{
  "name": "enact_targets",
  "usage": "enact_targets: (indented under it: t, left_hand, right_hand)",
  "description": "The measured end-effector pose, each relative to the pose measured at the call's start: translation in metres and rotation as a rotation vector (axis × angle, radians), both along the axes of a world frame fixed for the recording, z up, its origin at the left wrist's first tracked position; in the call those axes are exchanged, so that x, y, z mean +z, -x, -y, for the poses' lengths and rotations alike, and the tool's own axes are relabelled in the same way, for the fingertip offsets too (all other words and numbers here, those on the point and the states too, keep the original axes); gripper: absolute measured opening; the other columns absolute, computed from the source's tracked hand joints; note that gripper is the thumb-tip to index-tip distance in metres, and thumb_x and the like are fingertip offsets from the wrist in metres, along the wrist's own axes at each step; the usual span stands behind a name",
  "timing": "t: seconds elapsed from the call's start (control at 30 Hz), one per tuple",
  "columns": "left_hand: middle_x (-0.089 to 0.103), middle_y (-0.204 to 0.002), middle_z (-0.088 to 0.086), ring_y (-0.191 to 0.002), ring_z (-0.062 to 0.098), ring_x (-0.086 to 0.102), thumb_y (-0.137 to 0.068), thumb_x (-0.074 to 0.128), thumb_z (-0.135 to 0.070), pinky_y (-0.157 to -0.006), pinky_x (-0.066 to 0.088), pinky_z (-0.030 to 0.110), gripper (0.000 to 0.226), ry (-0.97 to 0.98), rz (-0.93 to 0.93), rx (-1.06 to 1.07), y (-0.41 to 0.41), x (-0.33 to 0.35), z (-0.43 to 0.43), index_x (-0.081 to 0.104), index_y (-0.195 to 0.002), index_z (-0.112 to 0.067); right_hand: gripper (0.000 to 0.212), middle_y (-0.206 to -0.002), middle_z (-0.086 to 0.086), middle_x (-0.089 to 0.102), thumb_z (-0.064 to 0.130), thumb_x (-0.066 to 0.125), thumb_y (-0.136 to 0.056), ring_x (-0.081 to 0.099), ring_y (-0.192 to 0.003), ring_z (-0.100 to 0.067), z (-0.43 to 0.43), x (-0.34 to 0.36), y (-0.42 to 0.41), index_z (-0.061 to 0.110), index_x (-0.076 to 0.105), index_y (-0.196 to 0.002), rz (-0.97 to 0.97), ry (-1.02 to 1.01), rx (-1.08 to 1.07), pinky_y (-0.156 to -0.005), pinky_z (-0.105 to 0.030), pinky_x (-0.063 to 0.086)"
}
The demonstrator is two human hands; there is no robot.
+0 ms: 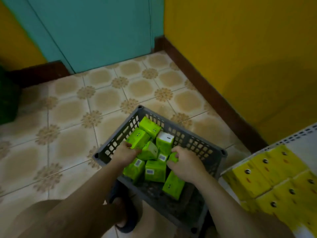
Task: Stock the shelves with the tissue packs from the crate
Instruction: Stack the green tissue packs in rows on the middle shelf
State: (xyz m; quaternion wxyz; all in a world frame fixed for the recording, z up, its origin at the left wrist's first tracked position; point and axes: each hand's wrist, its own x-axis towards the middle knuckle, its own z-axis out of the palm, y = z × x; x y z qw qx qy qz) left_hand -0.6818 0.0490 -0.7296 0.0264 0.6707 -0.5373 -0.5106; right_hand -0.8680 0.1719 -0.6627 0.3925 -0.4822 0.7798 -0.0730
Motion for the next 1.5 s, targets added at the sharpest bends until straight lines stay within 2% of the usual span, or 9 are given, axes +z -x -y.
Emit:
enact_targets:
  t: [0.13, 0.37, 0.53, 0.63, 0.7, 0.83, 1.07, 1.27, 1.5]
  left_hand:
    - [0.057, -0.108, 0.014, -0.087, 0.027, 0.056, -0.083, 0.074, -0.028, -0.063, 0.047, 0.032, 0.049, -0.122, 0.005, 0.201, 0.014, -0.068, 0.032, 0.044, -0.115, -0.007]
    - [0.058, -0.122, 0.014, -0.109, 0.034, 0.058, -0.091, 0.063, -0.037, -0.085, 0.053, 0.051, 0.042, -0.494, -0.474, 0.904, 0.038, -0.141, 0.074, 0.053, -0.124, -0.014]
    - [0.054, -0.103, 0.014, -0.083, 0.03, 0.056, -0.092, 0.064, -0.026, -0.079, 0.054, 0.038, 0.025, -0.501, -0.469, 1.024, 0.043, -0.141, 0.083, 0.053, -0.108, -0.01]
    - [0.06, -0.087, 0.009, -0.062, 0.024, 0.062, -0.09, 0.065, -0.028, -0.051, 0.054, 0.031, 0.023, -0.523, -0.51, 1.008, 0.043, -0.113, 0.076, 0.058, -0.105, -0.012]
    - [0.063, -0.089, 0.006, -0.054, 0.022, 0.061, -0.088, 0.066, -0.028, -0.034, 0.042, 0.019, 0.029, -0.515, -0.483, 0.949, 0.039, -0.086, 0.066, 0.057, -0.113, -0.015]
    - [0.066, -0.094, 0.009, -0.069, 0.024, 0.063, -0.086, 0.066, -0.022, -0.037, 0.043, 0.021, 0.033, -0.425, -0.525, 0.805, 0.038, -0.021, 0.036, 0.057, -0.117, -0.014]
    - [0.072, -0.072, 0.001, -0.061, 0.015, 0.066, -0.083, 0.066, -0.016, -0.056, 0.046, 0.021, 0.01, -0.293, -0.609, 0.143, 0.047, 0.122, -0.046, 0.064, -0.093, -0.016]
    - [0.071, -0.088, 0.0, -0.076, 0.013, 0.064, -0.069, 0.074, -0.027, -0.058, 0.046, 0.022, 0.034, -0.274, -0.742, -0.304, 0.063, 0.213, -0.118, 0.065, -0.101, -0.019]
    - [0.072, -0.098, 0.003, -0.081, 0.014, 0.066, -0.076, 0.078, -0.036, -0.059, 0.05, 0.024, 0.046, 0.016, -0.788, -0.615, 0.105, 0.284, -0.228, 0.065, -0.113, -0.013]
  right_hand:
    - [0.048, -0.13, 0.002, 0.053, 0.041, 0.056, -0.095, 0.061, -0.096, -0.019, 0.038, -0.016, 0.01, 0.027, 0.042, -0.139, 0.098, 0.007, -0.057, -0.076, -0.034, 0.052]
    - [0.045, -0.119, 0.01, 0.049, 0.042, 0.056, -0.095, 0.056, -0.098, -0.011, 0.068, -0.033, 0.023, 0.033, 0.042, -0.136, 0.259, -0.021, -0.189, -0.074, -0.029, 0.048]
    - [0.047, -0.126, 0.01, 0.051, 0.041, 0.055, -0.095, 0.056, -0.104, -0.012, 0.072, -0.033, 0.02, 0.033, 0.04, -0.138, 0.281, 0.0, -0.2, -0.081, -0.032, 0.048]
    - [0.043, -0.124, 0.009, 0.052, 0.039, 0.054, -0.096, 0.057, -0.1, -0.012, 0.069, -0.024, 0.019, 0.032, 0.042, -0.136, 0.277, 0.009, -0.2, -0.076, -0.028, 0.047]
    - [0.04, -0.124, 0.007, 0.053, 0.038, 0.053, -0.096, 0.057, -0.092, -0.009, 0.062, -0.015, 0.013, 0.03, 0.044, -0.134, 0.251, 0.016, -0.176, -0.07, -0.026, 0.047]
    - [0.041, -0.127, 0.002, 0.053, 0.034, 0.055, -0.096, 0.057, -0.089, -0.01, 0.035, 0.001, -0.003, 0.027, 0.045, -0.135, 0.223, 0.042, -0.159, -0.063, -0.024, 0.046]
    - [0.059, -0.131, 0.004, 0.054, 0.057, 0.072, -0.074, 0.058, -0.113, -0.019, -0.048, 0.07, -0.007, 0.038, 0.051, -0.126, 0.416, 0.353, -0.599, -0.095, -0.046, 0.051]
    - [0.038, -0.124, -0.006, 0.063, 0.037, 0.059, -0.093, 0.066, -0.102, -0.031, -0.14, 0.144, 0.006, 0.022, 0.05, -0.128, 0.704, 0.545, -0.923, -0.072, -0.048, 0.059]
    - [0.035, -0.112, -0.001, 0.065, 0.031, 0.067, -0.088, 0.07, -0.087, -0.016, -0.288, 0.209, 0.001, 0.033, 0.051, -0.119, 0.339, 0.864, -0.926, -0.059, -0.035, 0.058]
